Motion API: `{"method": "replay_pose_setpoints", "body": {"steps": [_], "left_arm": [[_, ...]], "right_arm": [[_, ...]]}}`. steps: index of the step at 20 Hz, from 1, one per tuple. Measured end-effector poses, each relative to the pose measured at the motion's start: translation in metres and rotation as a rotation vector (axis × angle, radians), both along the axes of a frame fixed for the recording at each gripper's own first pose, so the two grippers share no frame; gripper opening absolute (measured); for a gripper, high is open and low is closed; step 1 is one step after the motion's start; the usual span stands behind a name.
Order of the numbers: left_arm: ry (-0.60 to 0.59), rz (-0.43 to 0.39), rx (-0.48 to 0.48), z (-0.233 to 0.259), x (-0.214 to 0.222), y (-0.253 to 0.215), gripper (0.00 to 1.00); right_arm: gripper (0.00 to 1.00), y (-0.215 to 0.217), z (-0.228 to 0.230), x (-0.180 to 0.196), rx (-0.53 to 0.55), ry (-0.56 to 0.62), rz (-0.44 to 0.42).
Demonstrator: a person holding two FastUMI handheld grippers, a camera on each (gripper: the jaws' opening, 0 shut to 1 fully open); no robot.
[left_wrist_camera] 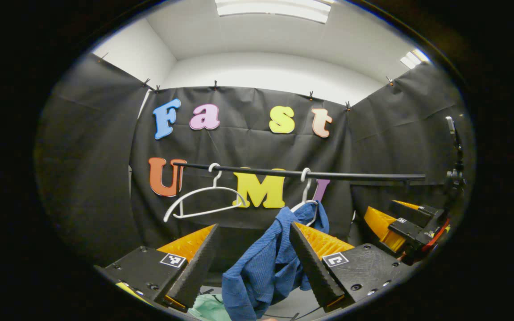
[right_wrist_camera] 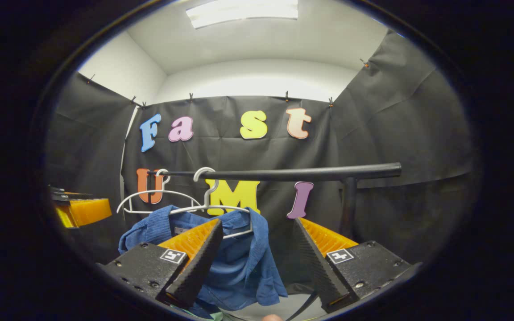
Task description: Grasp the clothes on the hanger with both hands and then place them into the laundry hamper below.
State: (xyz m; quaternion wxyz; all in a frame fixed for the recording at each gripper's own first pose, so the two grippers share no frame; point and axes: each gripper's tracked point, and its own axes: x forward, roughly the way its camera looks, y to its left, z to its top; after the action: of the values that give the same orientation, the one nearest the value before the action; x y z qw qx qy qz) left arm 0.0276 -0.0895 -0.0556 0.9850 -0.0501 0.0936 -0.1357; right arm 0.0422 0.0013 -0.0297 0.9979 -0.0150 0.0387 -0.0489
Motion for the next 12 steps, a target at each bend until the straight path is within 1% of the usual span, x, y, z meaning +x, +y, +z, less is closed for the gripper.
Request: {"method": "replay_pose_setpoints", "body": {"steps": [2,3,6,7,9,10,11,12], "left_arm": [[0.017,-0.035,0.005,-0.008,0.0,-0.017,0.91],[0.025,-0.05,0.006,-0.011,0.0,-0.025,1.0],[0.054,-0.092,-0.006,-0.025,0.0,-0.05,1.0],[0.064,-0.103,-0.004,-0.031,0.002,-0.056,0.96],[0.104,-0.103,0.004,-0.047,0.008,-0.061,0.95],[0.124,-0.098,0.006,-0.055,0.014,-0.064,1.0],[0.138,-0.088,0.011,-0.063,0.02,-0.064,0.95],[0.152,-0.069,0.02,-0.07,0.026,-0.061,0.96]], "right_arm": [[0.99,-0.002,-0.003,0.005,0.004,0.006,0.001],[0.99,-0.004,-0.006,0.008,0.003,0.011,-0.003],[0.99,-0.007,-0.018,0.018,0.016,0.033,-0.011],[1.0,-0.008,-0.024,0.023,0.022,0.045,-0.011],[1.0,-0.011,-0.036,0.031,0.031,0.067,-0.006],[0.99,-0.012,-0.042,0.036,0.031,0.077,-0.005],[0.99,-0.014,-0.047,0.042,0.029,0.087,-0.001],[0.99,-0.015,-0.053,0.047,0.024,0.097,-0.001]]}}
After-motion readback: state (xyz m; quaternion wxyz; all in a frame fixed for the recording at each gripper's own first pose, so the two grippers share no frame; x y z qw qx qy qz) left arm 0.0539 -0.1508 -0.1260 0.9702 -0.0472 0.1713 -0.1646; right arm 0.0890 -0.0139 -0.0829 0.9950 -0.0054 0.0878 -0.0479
